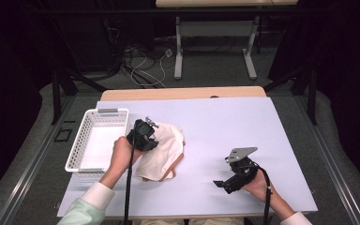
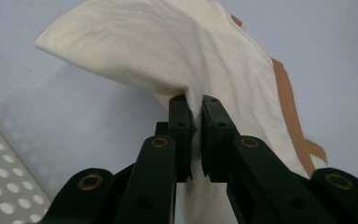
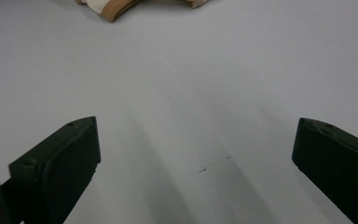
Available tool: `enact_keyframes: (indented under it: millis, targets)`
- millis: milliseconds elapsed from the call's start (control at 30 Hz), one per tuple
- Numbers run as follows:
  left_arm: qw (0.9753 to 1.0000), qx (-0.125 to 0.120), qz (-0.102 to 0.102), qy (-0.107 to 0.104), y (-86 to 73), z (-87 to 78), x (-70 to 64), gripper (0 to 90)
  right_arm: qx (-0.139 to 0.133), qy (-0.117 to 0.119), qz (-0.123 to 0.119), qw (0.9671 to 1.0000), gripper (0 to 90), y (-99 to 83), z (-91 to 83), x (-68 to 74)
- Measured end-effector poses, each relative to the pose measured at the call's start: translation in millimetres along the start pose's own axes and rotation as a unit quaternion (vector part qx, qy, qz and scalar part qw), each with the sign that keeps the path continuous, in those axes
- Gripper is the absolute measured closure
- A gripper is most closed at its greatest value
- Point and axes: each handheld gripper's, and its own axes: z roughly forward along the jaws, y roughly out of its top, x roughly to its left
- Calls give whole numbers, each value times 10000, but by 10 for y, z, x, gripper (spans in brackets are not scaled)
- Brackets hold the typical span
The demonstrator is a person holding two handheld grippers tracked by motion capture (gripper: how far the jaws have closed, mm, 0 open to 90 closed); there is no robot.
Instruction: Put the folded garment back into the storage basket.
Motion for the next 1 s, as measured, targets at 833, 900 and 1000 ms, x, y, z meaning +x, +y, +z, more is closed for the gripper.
enact_keyframes:
  millis: [833,900,1000]
  targets:
    - [9983,263,255,451,113,-319,97,843,-11,6,-25,10000,5,5,2,3]
    - [9981,275,280,484,125,-348,103,843,-8,0,-5,10000,5,5,1,6]
    - [9978,299,303,512,134,-371,103,843,-13,2,-4,10000,5,4,2,6]
